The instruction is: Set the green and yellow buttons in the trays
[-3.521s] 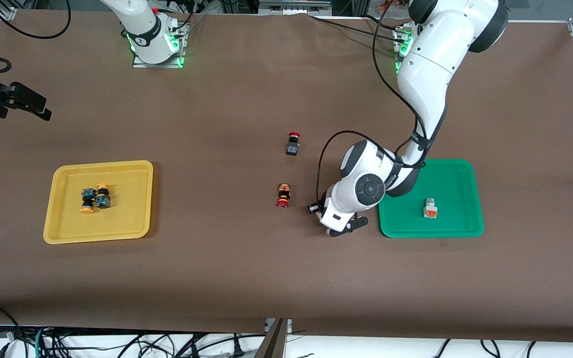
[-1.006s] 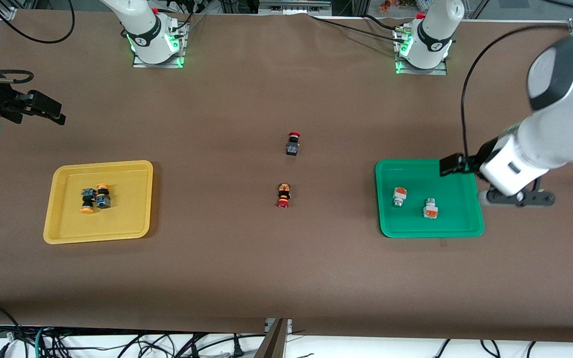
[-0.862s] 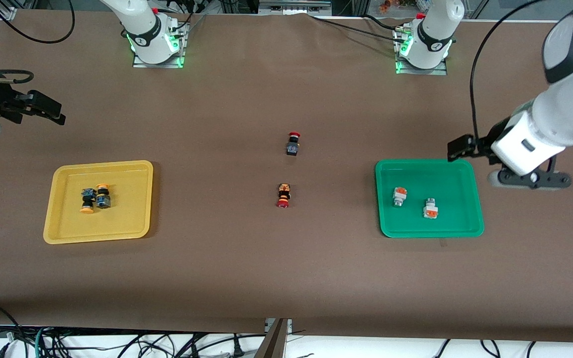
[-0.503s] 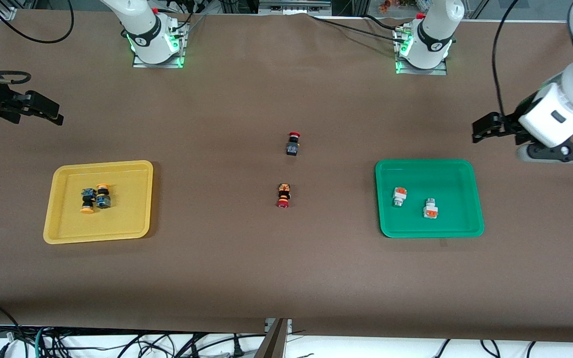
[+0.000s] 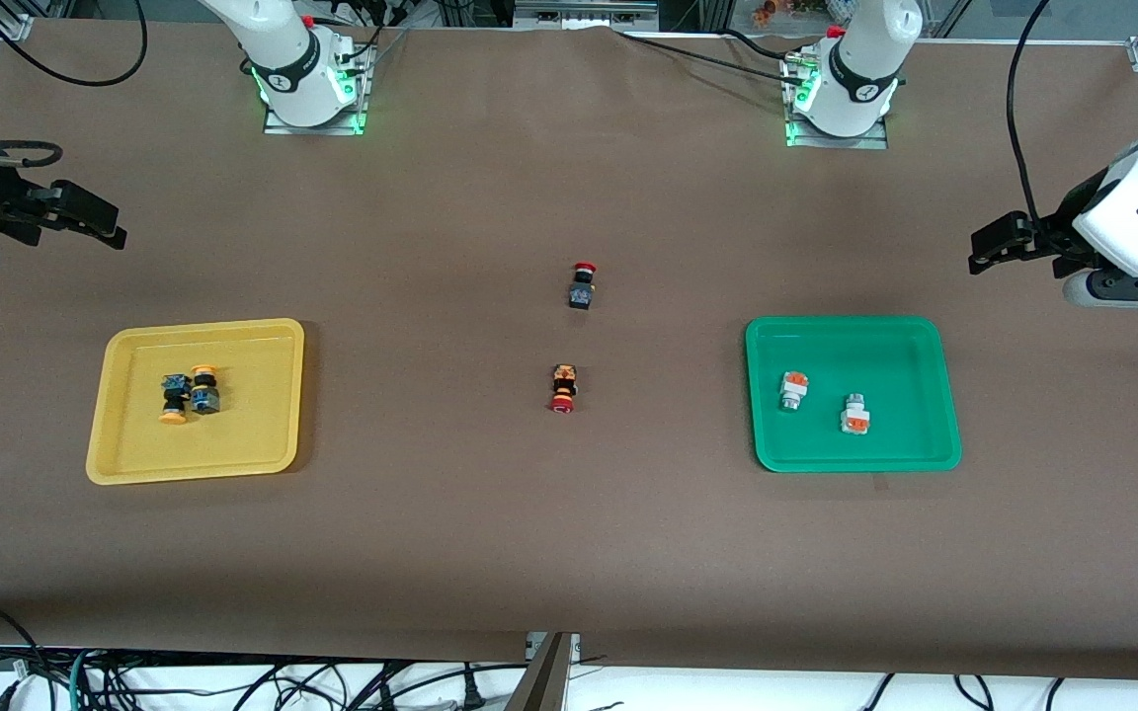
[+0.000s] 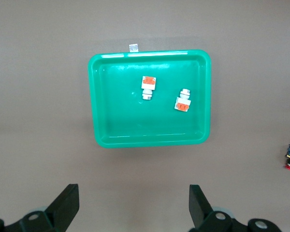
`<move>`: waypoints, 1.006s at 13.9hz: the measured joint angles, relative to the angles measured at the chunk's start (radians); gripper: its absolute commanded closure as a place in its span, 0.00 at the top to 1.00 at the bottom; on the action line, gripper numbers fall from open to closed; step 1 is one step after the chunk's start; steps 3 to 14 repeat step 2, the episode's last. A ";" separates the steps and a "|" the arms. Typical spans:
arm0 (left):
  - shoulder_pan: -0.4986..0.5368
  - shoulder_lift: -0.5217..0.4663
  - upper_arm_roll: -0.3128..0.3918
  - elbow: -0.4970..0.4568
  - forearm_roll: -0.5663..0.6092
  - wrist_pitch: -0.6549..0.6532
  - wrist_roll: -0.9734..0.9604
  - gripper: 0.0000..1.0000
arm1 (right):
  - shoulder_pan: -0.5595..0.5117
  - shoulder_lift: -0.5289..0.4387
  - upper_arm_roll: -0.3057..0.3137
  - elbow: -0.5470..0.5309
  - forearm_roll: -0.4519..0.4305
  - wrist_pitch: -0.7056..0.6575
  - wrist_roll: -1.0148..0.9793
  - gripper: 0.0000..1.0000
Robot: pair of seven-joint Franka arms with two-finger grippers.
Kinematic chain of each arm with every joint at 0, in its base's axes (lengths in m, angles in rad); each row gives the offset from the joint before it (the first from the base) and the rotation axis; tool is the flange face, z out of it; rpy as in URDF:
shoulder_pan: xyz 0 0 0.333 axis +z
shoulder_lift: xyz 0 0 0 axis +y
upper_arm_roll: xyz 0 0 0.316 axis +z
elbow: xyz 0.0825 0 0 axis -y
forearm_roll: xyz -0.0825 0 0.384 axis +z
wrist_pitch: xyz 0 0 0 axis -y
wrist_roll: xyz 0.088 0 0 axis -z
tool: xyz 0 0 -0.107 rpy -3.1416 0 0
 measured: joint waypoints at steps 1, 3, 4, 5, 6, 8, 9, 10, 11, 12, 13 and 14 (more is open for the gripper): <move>0.001 0.000 0.003 0.000 0.000 0.000 0.000 1.00 | 0.000 0.000 0.001 0.000 0.000 0.000 0.000 1.00; 0.004 0.000 0.007 0.000 0.000 0.000 0.000 1.00 | 0.000 0.000 0.001 0.000 0.000 0.000 0.000 1.00; 0.004 0.000 0.007 0.000 0.000 0.000 0.000 1.00 | 0.000 0.000 0.001 0.000 0.000 0.000 0.000 1.00; 0.004 0.000 0.007 0.000 0.000 0.000 0.000 1.00 | 0.000 0.000 0.001 0.000 0.000 0.000 0.000 1.00; 0.004 0.000 0.007 0.000 0.000 0.000 0.000 1.00 | 0.000 0.000 0.001 0.000 0.000 0.000 0.000 1.00; 0.004 0.000 0.007 0.000 0.000 0.000 0.000 1.00 | 0.000 0.000 0.001 0.000 0.000 0.000 0.000 1.00; 0.004 0.000 0.007 0.000 0.000 0.000 0.000 1.00 | 0.000 0.000 0.001 0.000 0.000 0.000 0.000 1.00; 0.004 0.000 0.007 0.000 0.000 0.000 0.000 1.00 | 0.000 0.000 0.001 0.000 0.000 0.000 0.000 1.00; 0.004 0.000 0.007 0.000 0.000 0.000 0.000 1.00 | 0.000 0.000 0.001 0.000 0.000 0.000 0.000 1.00; 0.004 0.000 0.007 0.000 0.000 0.000 0.000 1.00 | 0.000 0.000 0.001 0.000 0.000 0.000 0.000 1.00; 0.004 0.000 0.007 0.000 0.000 0.000 0.000 1.00 | 0.000 0.000 0.001 0.000 0.000 0.000 0.000 1.00; 0.004 0.000 0.007 0.000 0.000 0.000 0.000 1.00 | 0.000 0.000 0.001 0.000 0.000 0.000 0.000 1.00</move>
